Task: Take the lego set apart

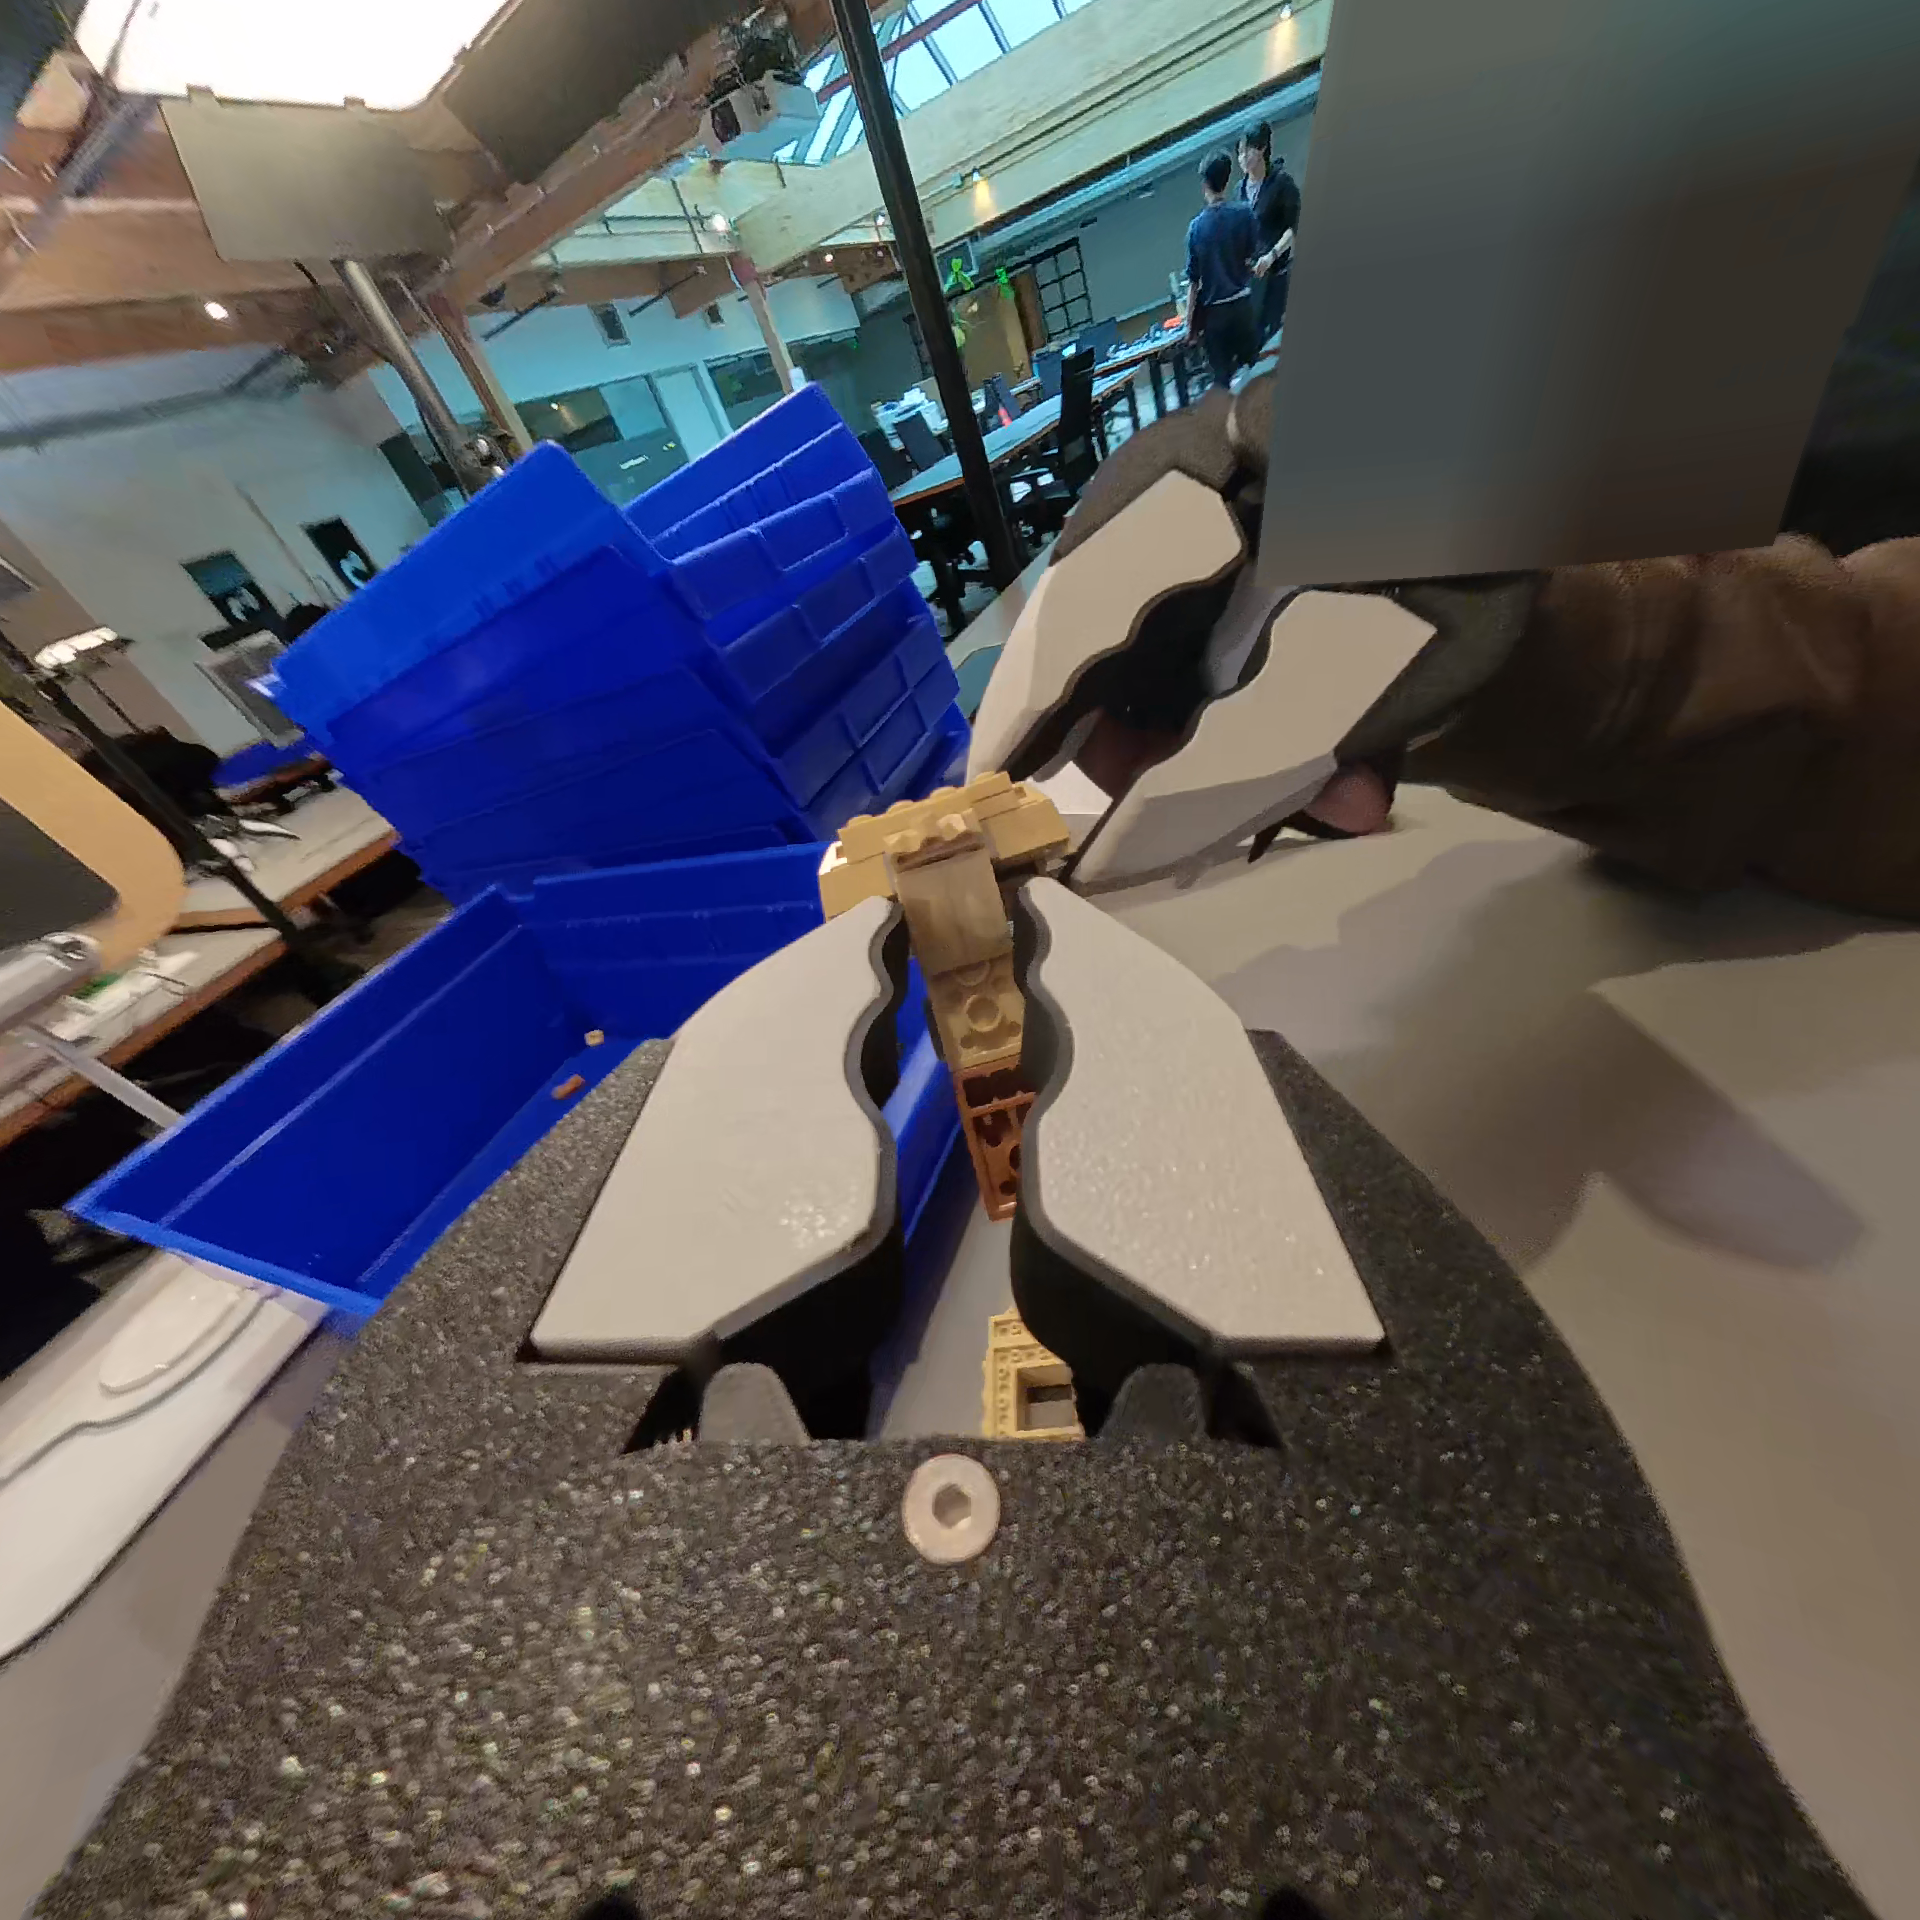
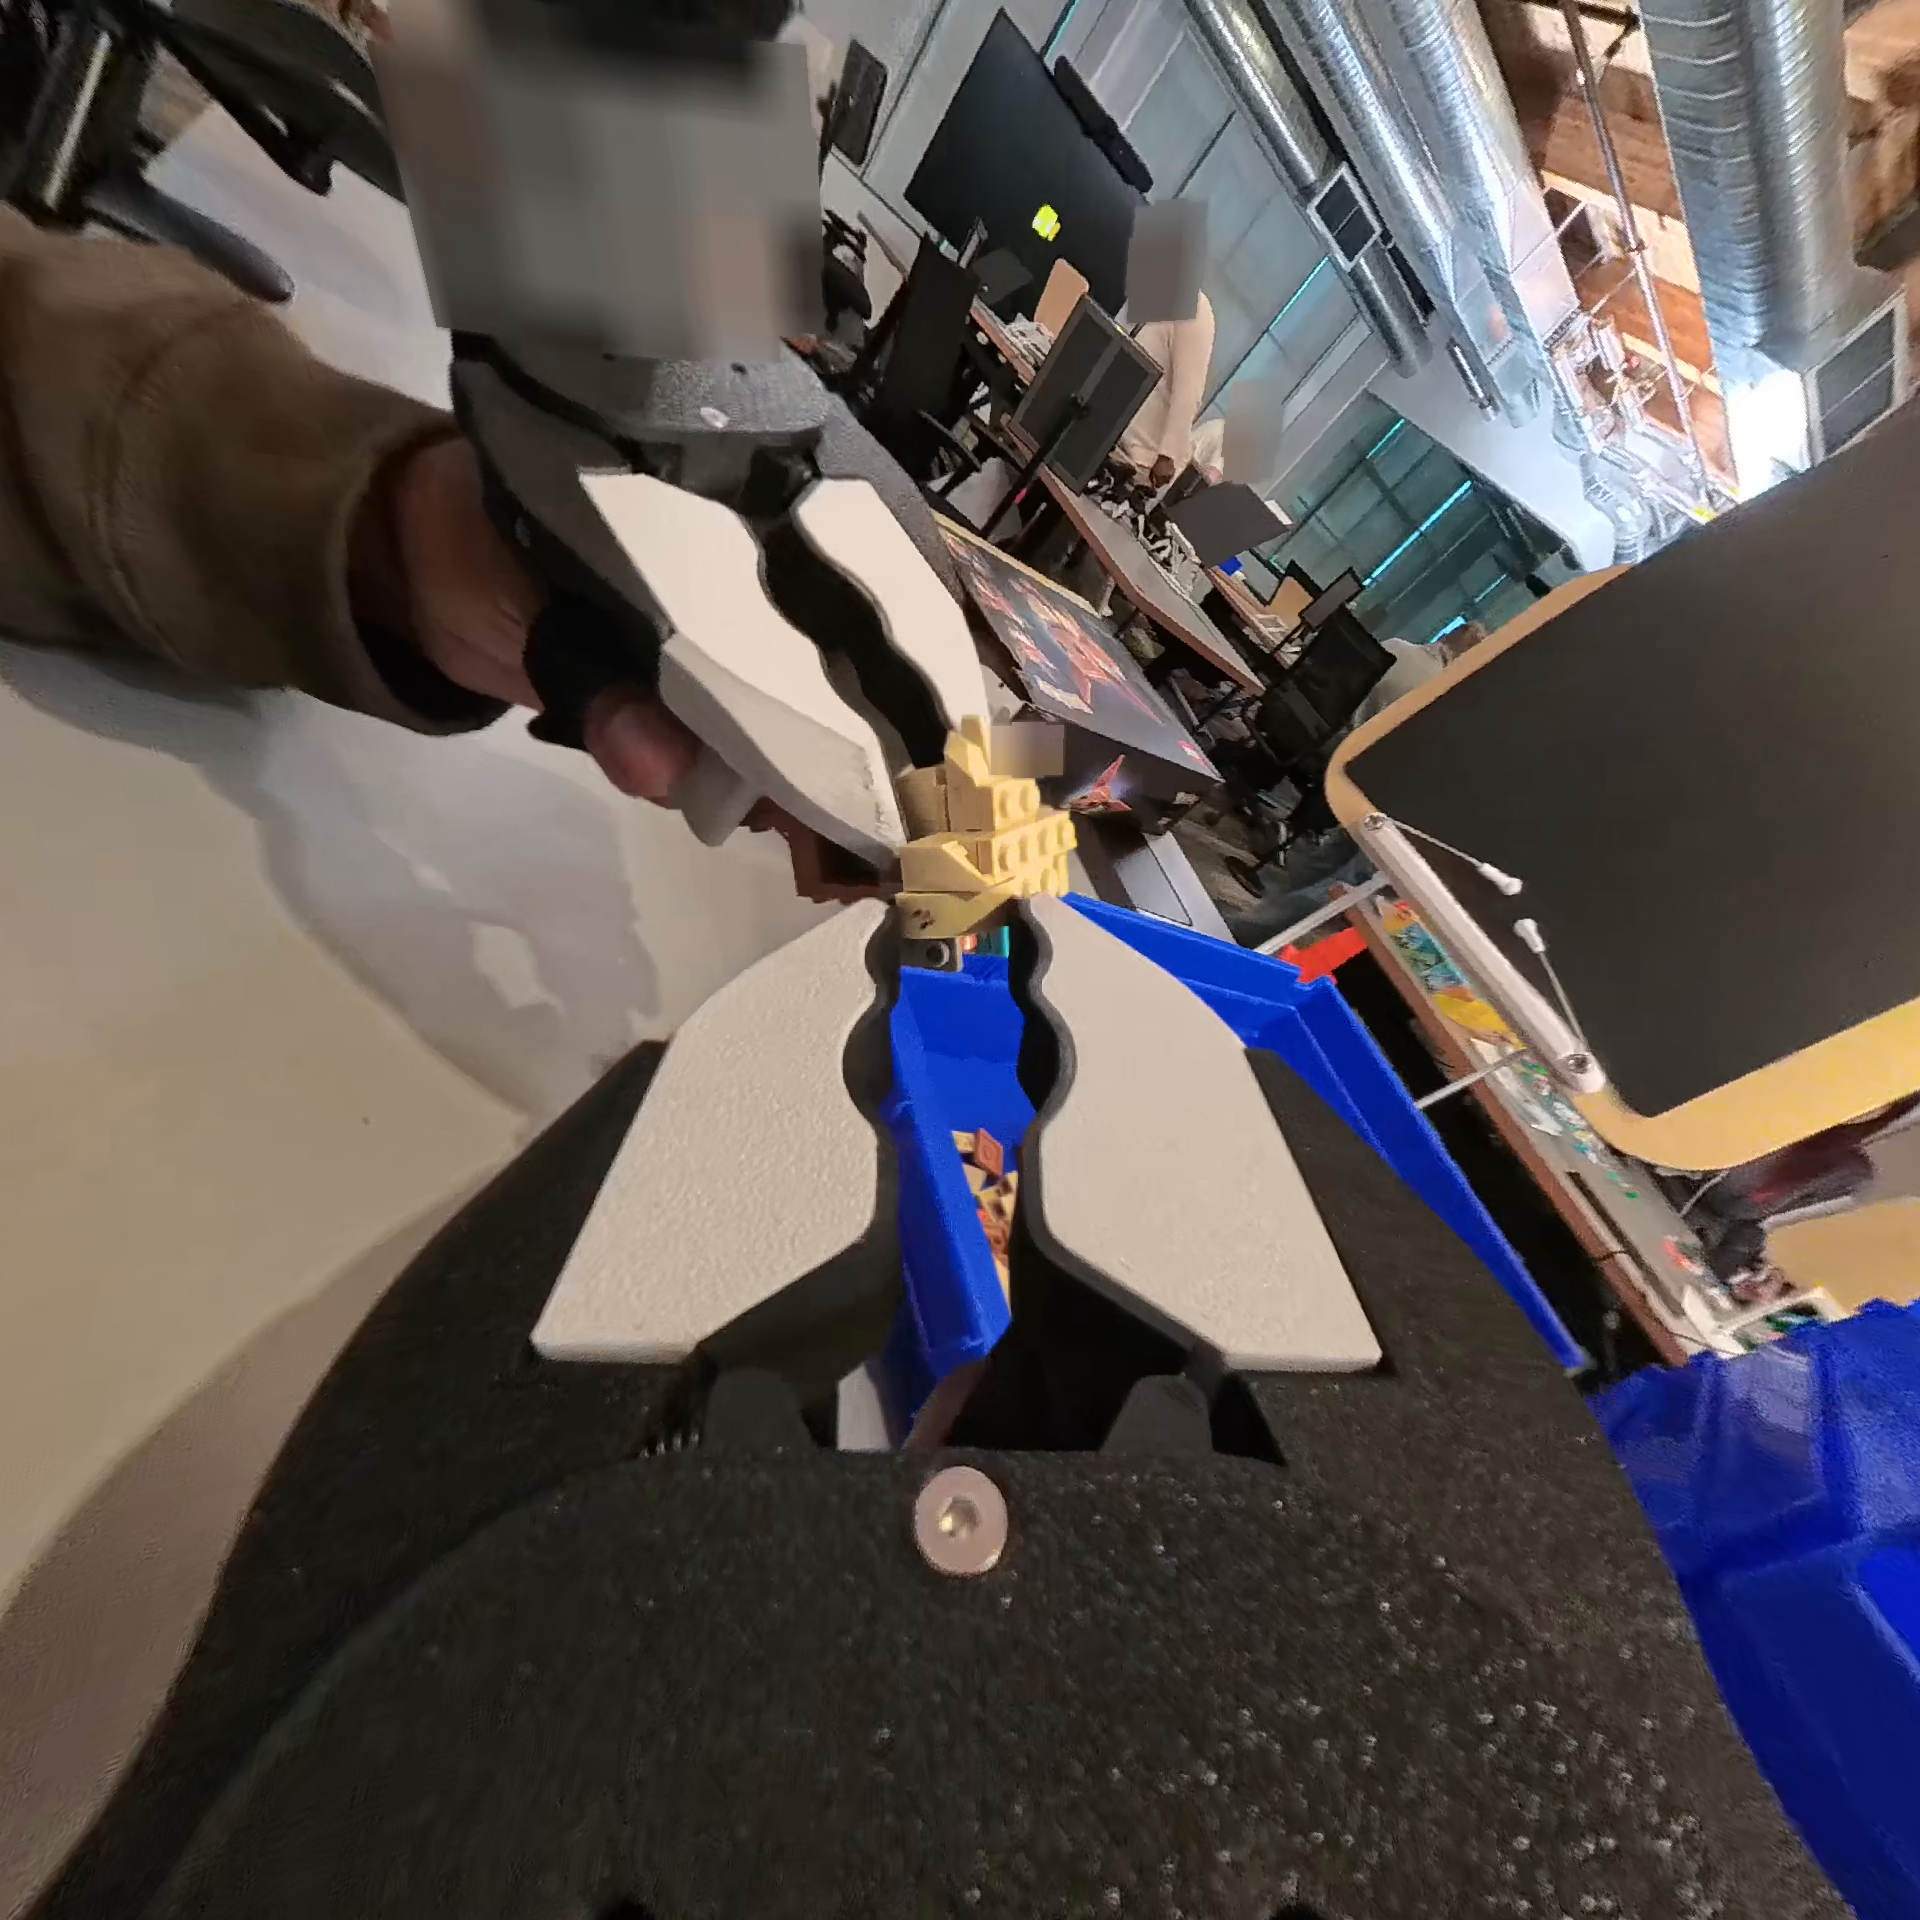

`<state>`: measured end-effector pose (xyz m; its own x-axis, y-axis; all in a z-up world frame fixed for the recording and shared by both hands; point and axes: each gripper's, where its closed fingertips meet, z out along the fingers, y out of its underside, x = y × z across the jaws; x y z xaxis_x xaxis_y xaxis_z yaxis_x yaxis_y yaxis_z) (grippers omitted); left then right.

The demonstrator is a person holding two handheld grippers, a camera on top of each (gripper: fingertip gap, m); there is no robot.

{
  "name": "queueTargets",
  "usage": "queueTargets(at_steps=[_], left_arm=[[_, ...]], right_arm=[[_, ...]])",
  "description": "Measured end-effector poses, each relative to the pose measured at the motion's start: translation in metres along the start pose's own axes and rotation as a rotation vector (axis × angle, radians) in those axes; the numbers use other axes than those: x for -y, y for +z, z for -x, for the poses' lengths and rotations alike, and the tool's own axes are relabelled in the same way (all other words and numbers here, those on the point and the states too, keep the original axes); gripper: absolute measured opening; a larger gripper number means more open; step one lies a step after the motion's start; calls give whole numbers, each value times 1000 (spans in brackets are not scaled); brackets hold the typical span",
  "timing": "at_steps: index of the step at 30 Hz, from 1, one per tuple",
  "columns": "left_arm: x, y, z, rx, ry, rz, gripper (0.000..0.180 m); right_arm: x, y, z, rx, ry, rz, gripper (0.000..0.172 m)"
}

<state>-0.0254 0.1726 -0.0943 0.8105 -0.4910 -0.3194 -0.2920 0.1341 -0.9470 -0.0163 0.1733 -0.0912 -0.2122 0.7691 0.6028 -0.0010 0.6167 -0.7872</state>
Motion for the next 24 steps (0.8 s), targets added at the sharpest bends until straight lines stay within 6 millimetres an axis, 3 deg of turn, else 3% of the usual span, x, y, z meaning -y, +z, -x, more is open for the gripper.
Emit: queueTargets(at_steps=[5,12,14,19,24], left_arm=[[-2,-1,5,61,75,36,18],[-14,1,9,-75,-387,22,18],[-19,2,8,-93,-441,34,18],[-17,1,12,-5,-248,64,18],[-19,0,11,-23,-253,59,17]], right_arm=[[-5,4,-2,-35,-19,30,19],[-5,8,-2,-178,-373,117,9],[-7,9,-1,-185,-415,140,8],[-10,10,-5,-158,-243,108,10],[-13,12,-2,-138,-195,100,15]])
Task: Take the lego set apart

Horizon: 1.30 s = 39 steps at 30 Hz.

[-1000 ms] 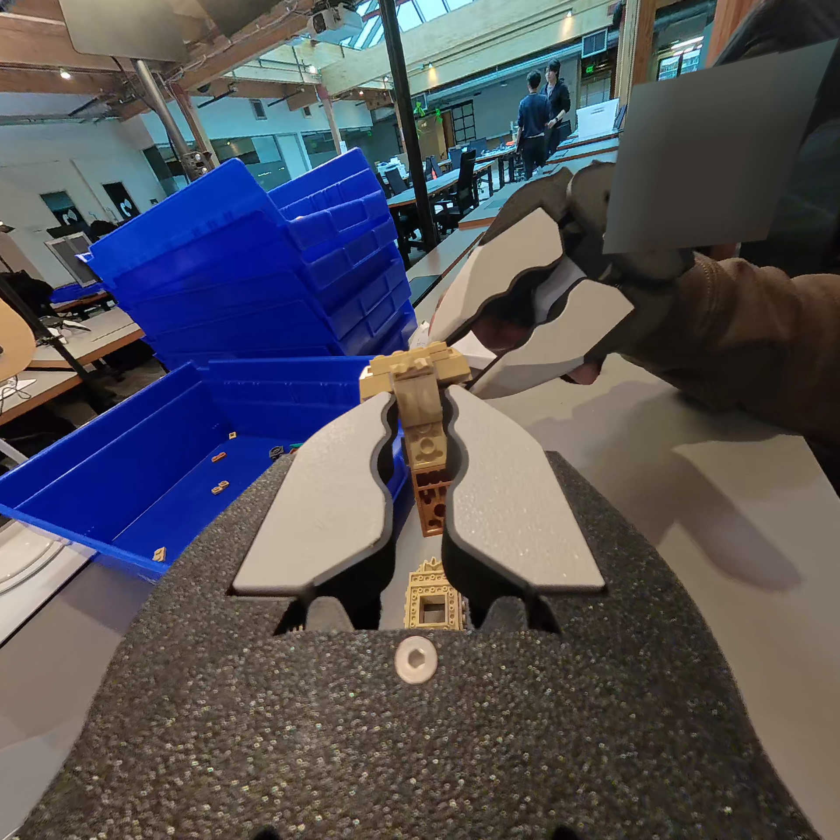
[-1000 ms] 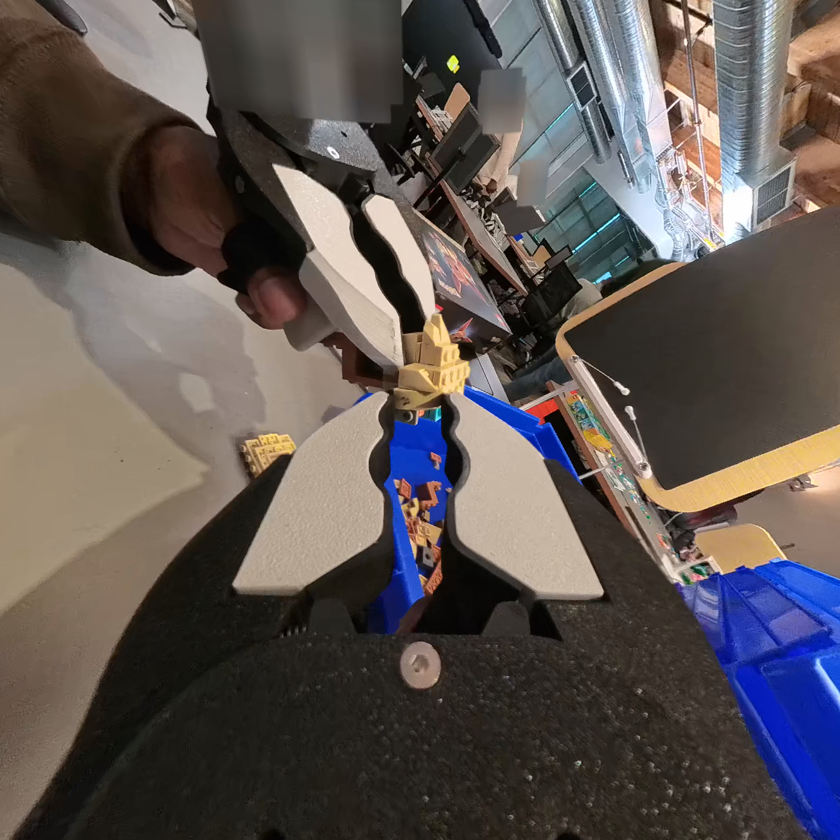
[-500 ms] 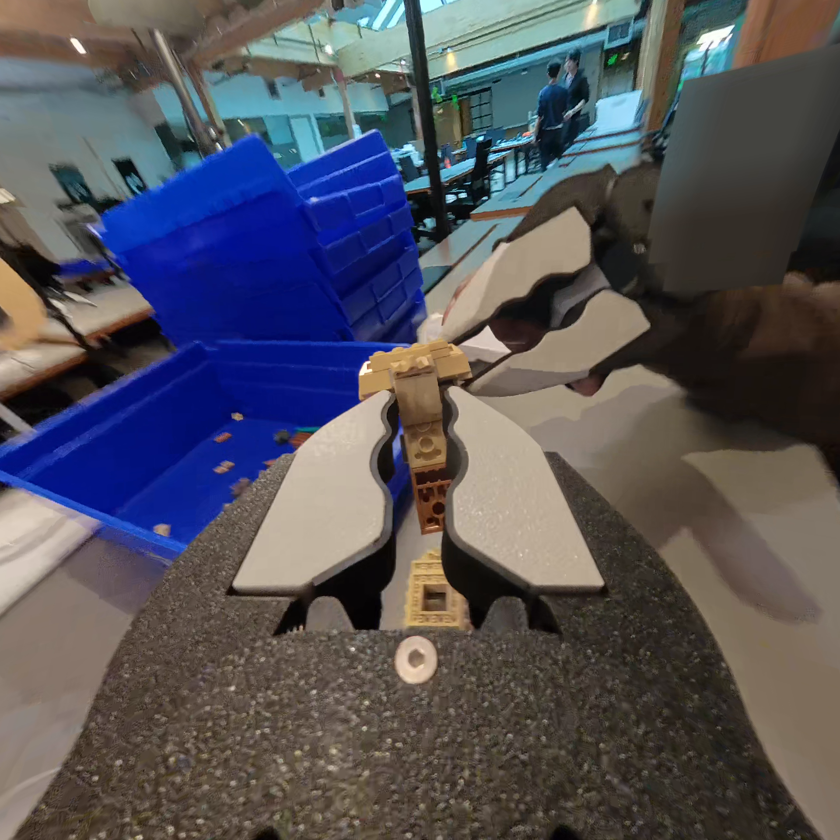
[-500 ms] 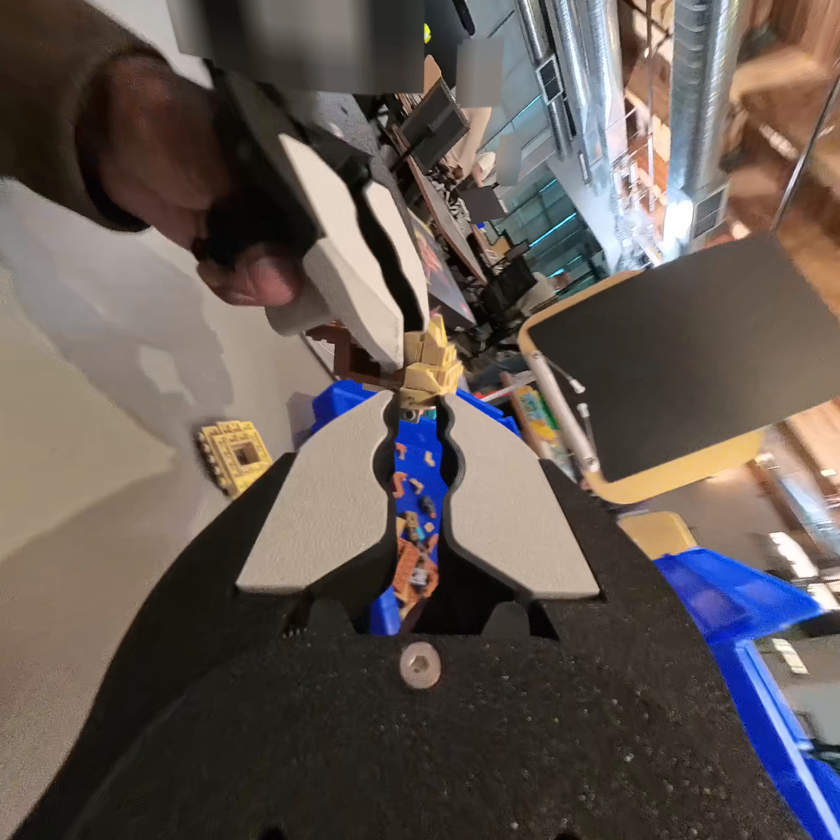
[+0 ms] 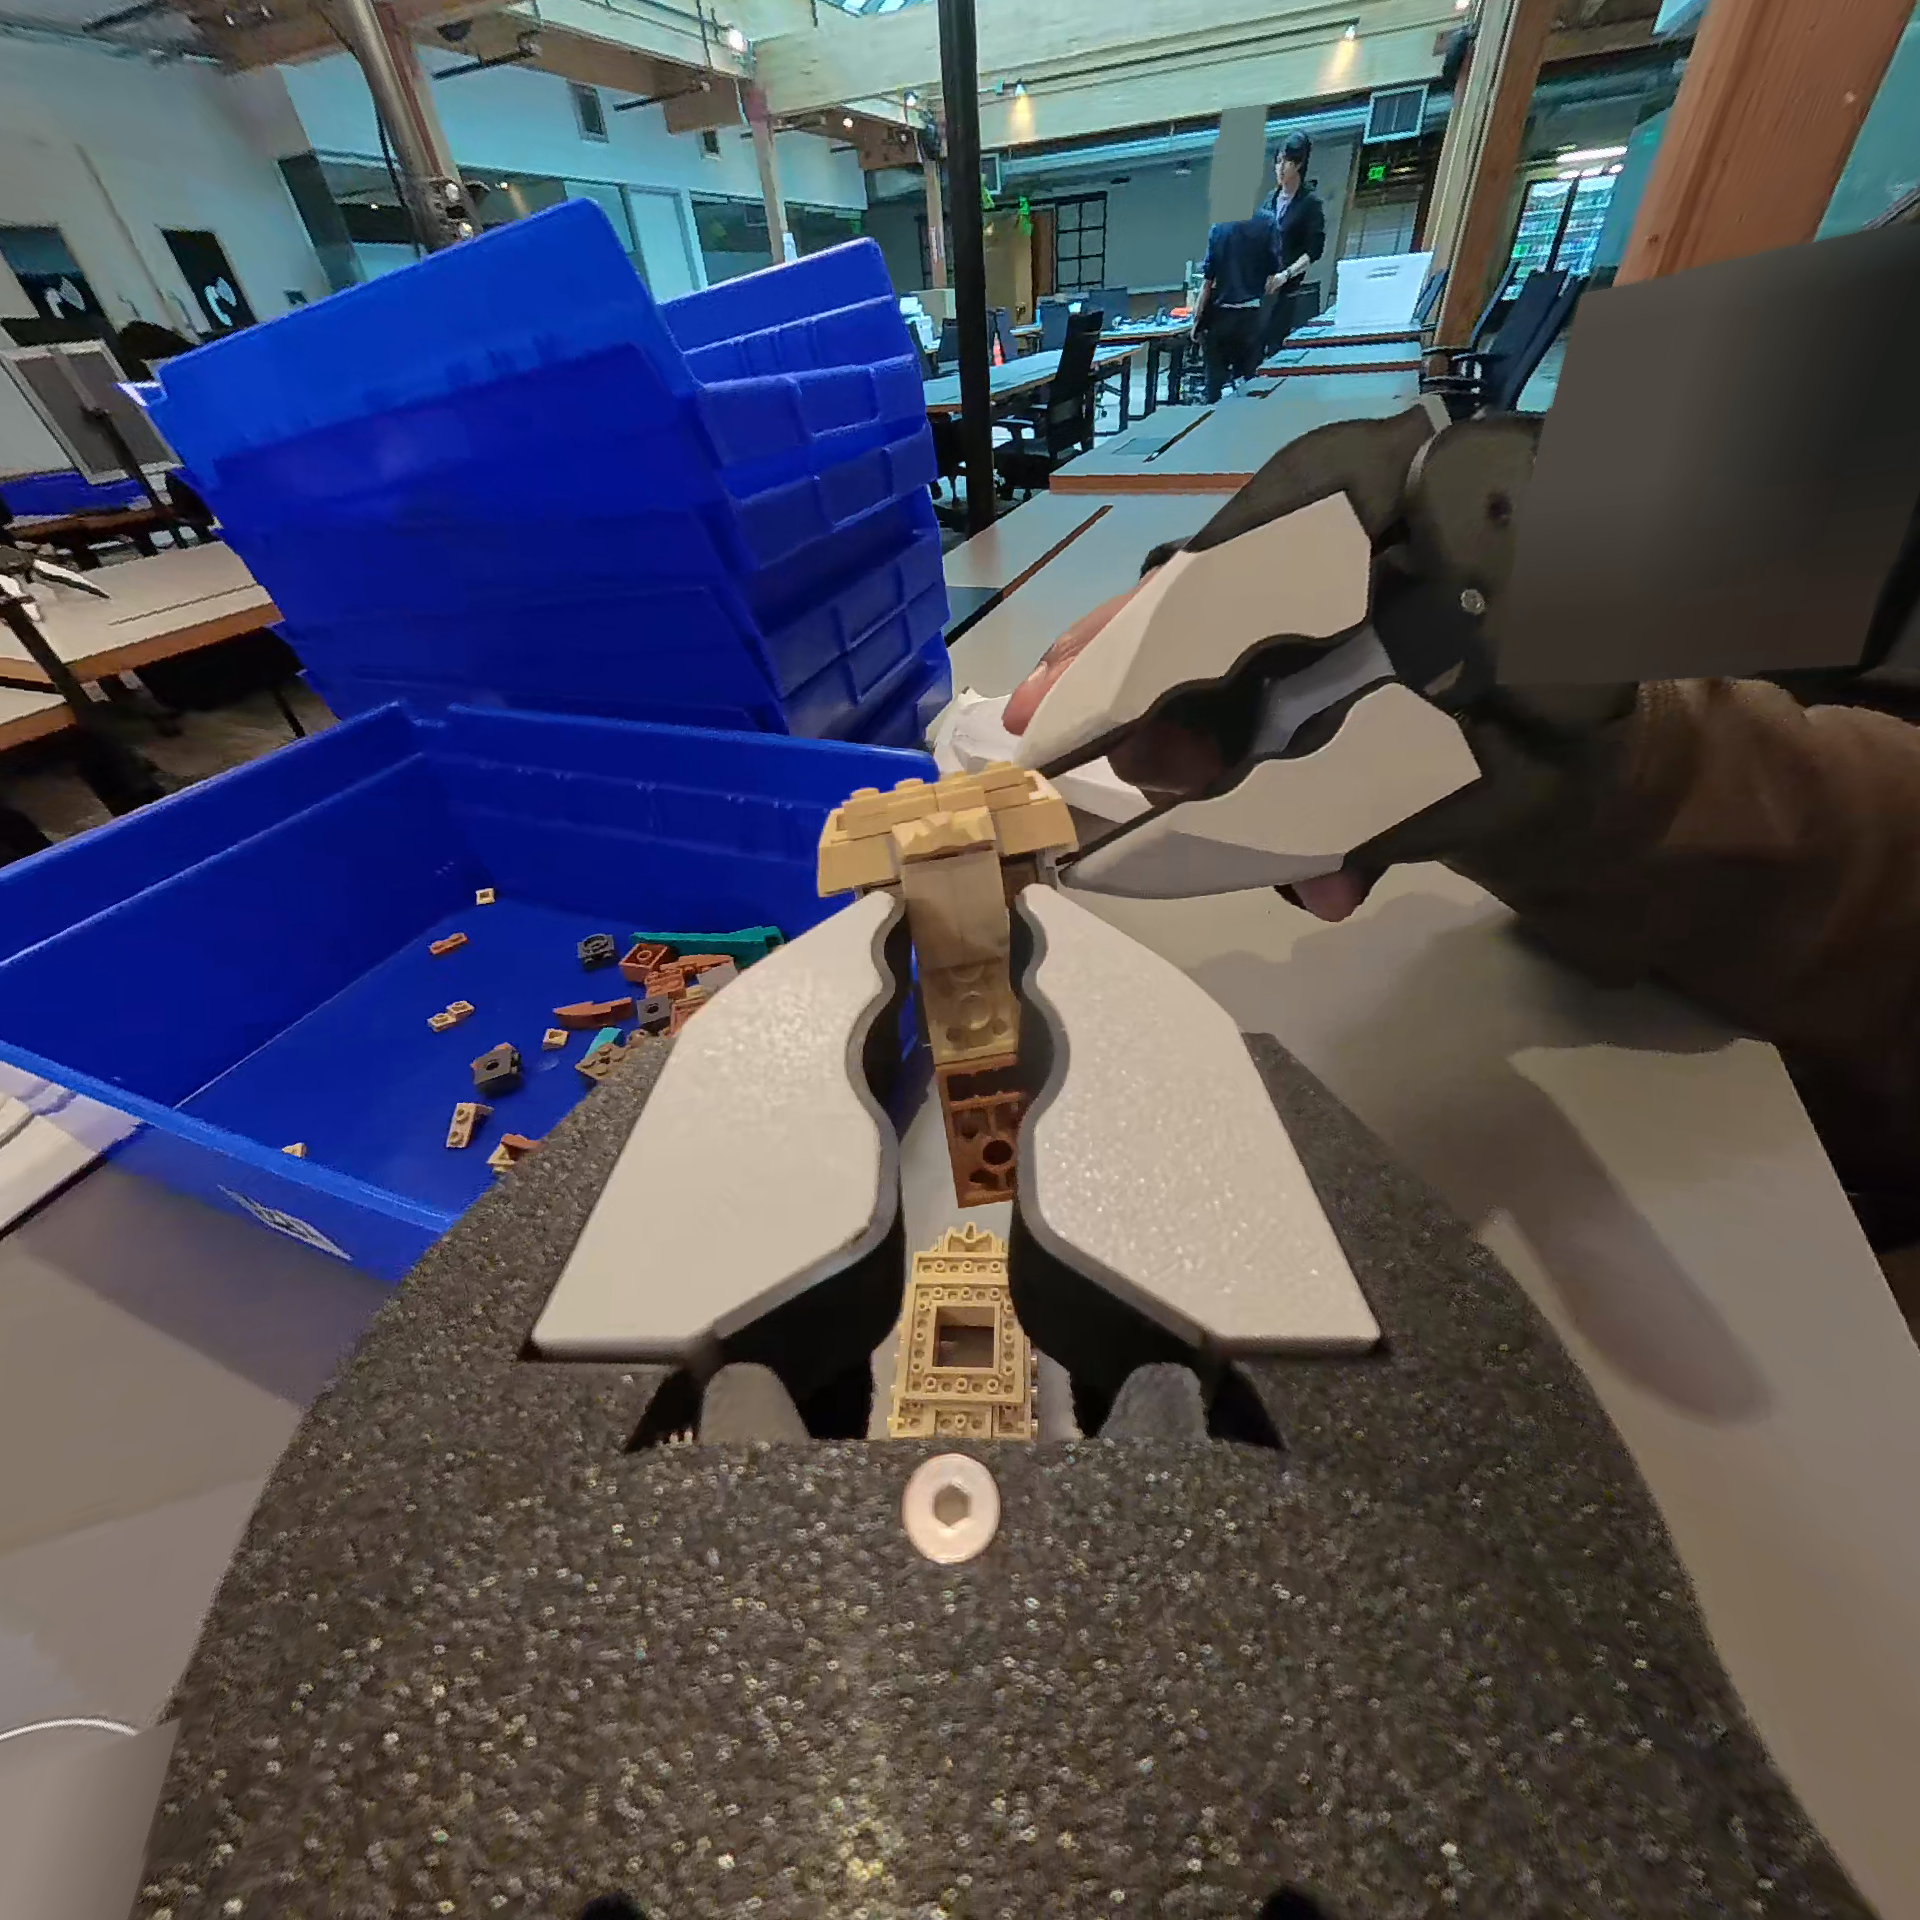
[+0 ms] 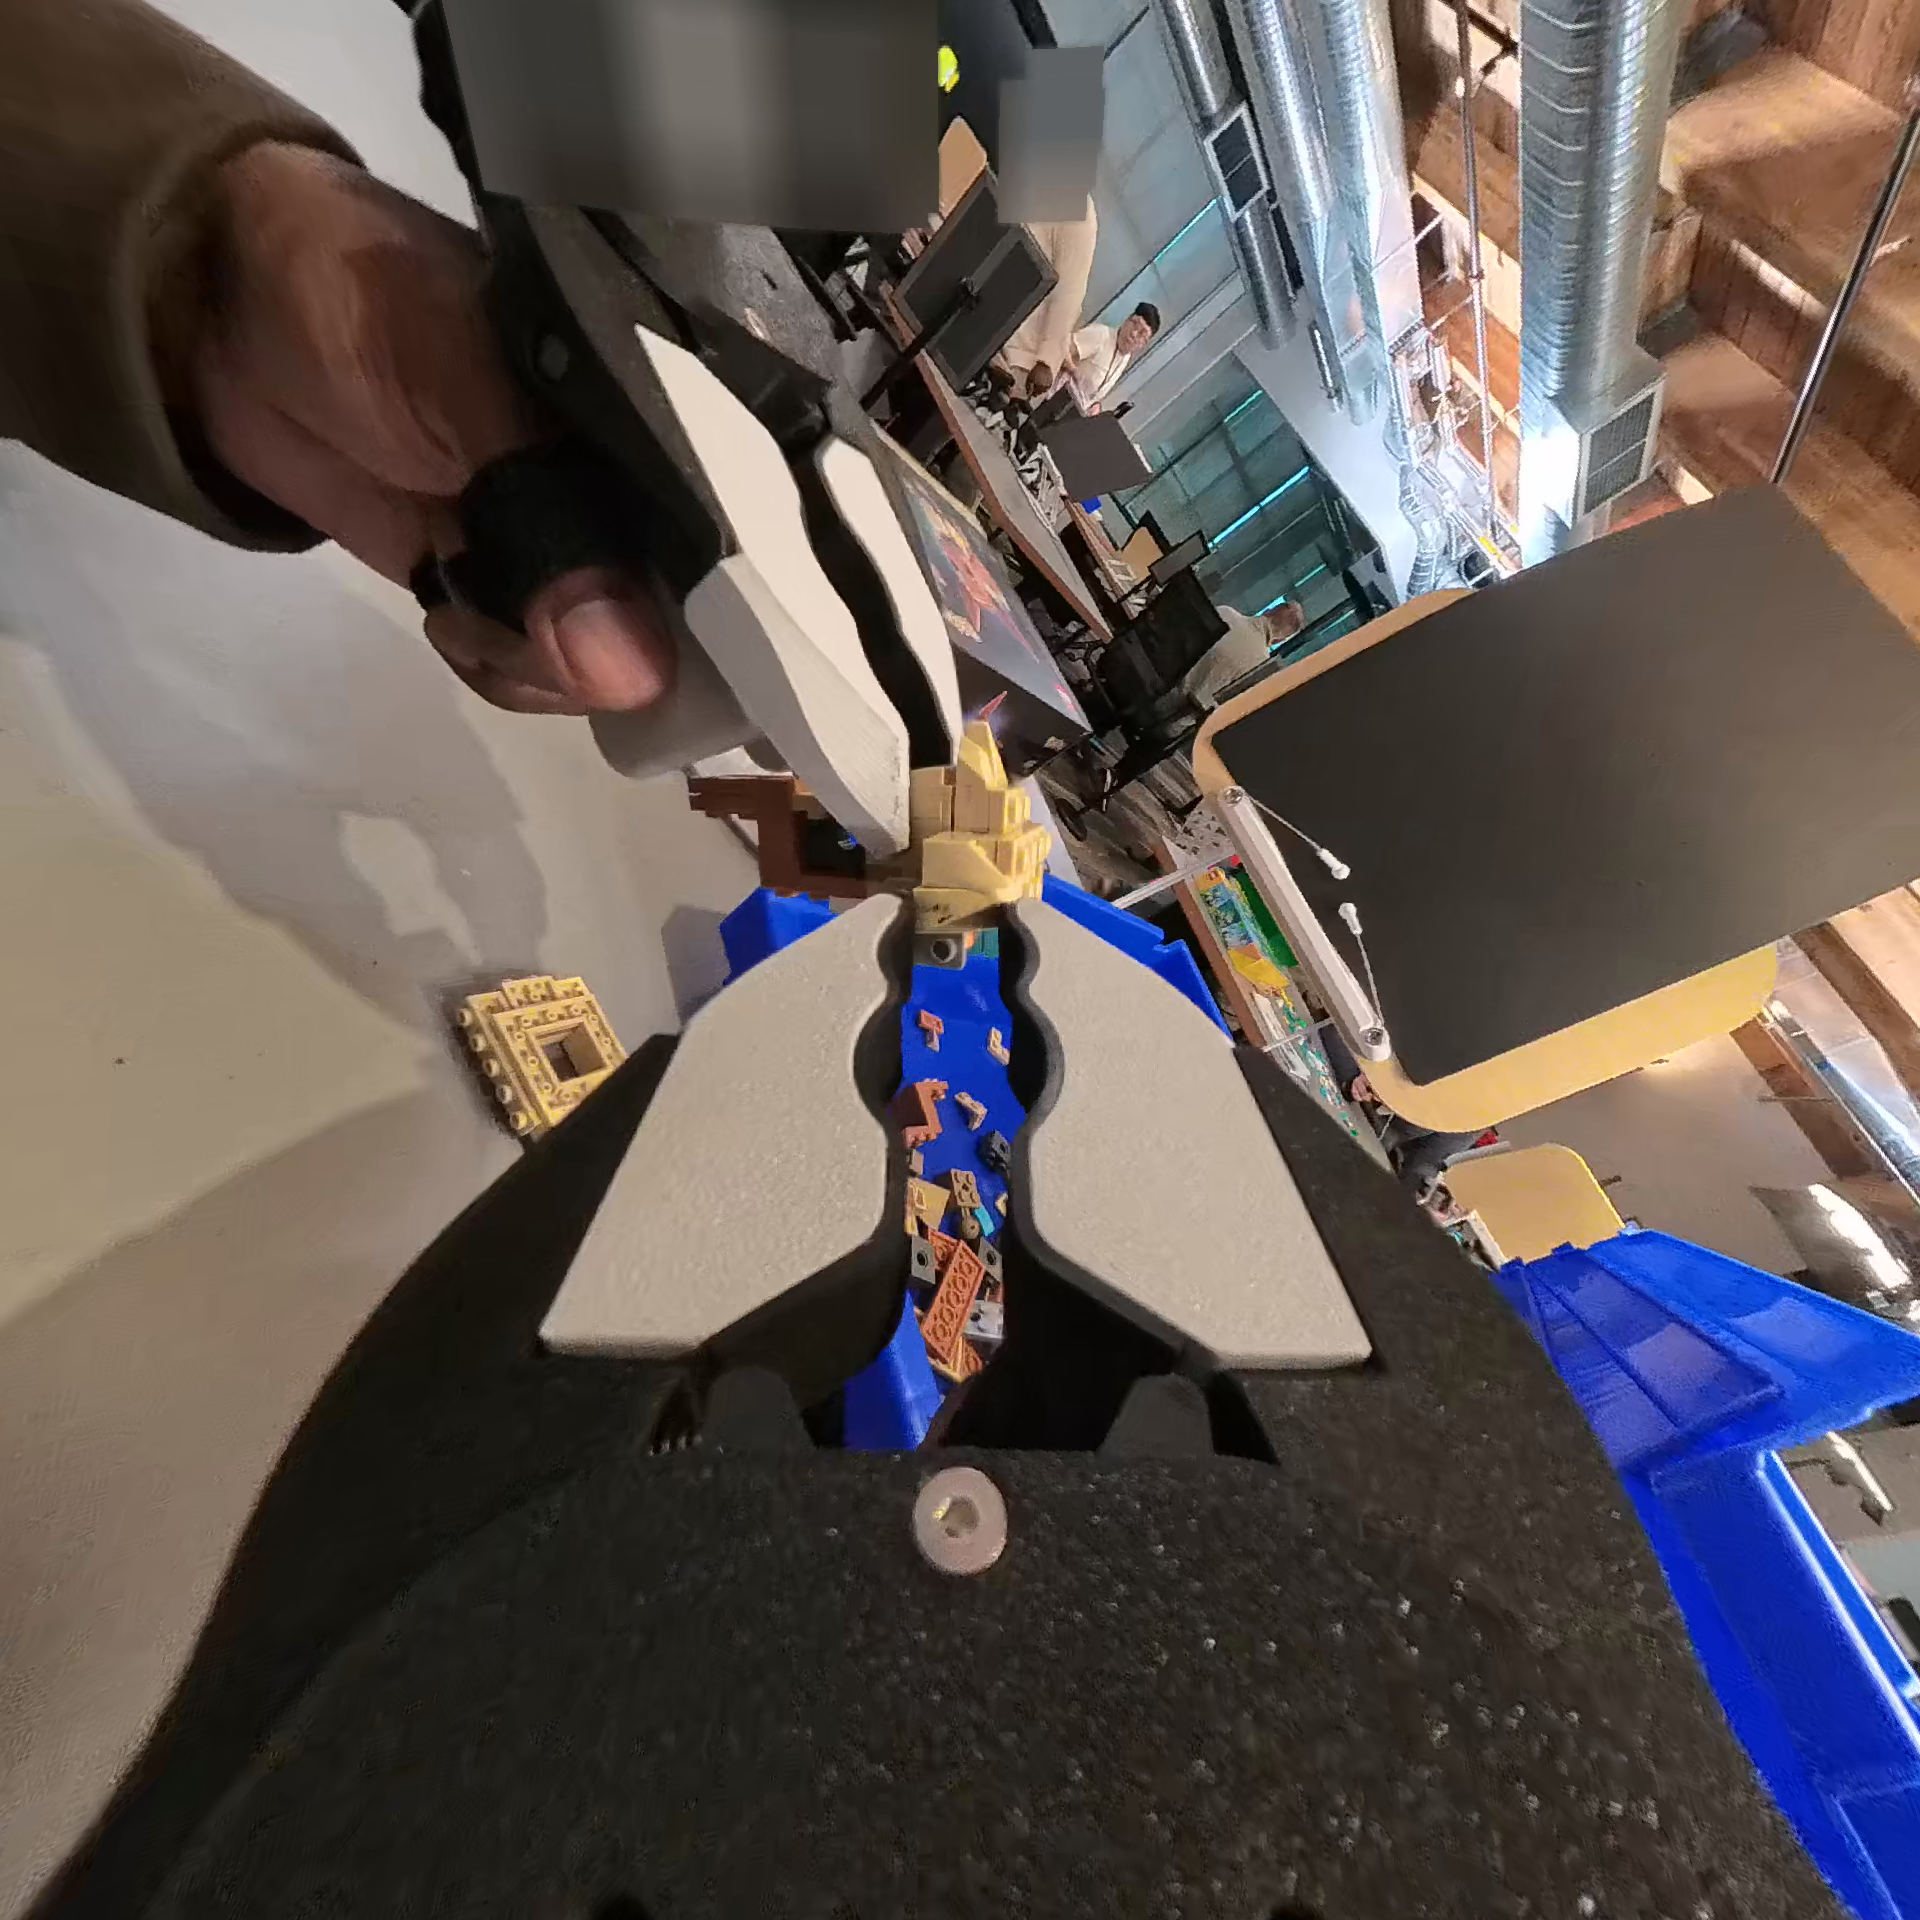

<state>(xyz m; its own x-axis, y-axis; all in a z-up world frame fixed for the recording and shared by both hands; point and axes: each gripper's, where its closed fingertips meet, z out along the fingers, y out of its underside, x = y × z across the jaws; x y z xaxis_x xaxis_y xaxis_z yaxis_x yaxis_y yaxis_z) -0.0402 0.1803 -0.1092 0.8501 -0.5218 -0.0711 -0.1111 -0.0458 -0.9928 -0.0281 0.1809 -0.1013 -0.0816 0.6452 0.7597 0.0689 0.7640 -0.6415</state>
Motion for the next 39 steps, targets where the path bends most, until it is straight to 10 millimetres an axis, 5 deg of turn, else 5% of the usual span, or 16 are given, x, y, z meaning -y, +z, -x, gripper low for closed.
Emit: queueTargets(at_steps=[11,28,32,39], left_arm=[[-9,0,-5,-26,115,30,18],[3,-5,-7,91,460,-33,19],[5,-11,-12,80,569,-58,17],[3,0,-10,15,252,-75,17]], right_arm=[[-7,0,8,77,29,52,17],[1,-3,1,175,380,-87,16],[1,-4,-11,143,488,-132,0],[0,-10,-12,77,281,-115,2]])
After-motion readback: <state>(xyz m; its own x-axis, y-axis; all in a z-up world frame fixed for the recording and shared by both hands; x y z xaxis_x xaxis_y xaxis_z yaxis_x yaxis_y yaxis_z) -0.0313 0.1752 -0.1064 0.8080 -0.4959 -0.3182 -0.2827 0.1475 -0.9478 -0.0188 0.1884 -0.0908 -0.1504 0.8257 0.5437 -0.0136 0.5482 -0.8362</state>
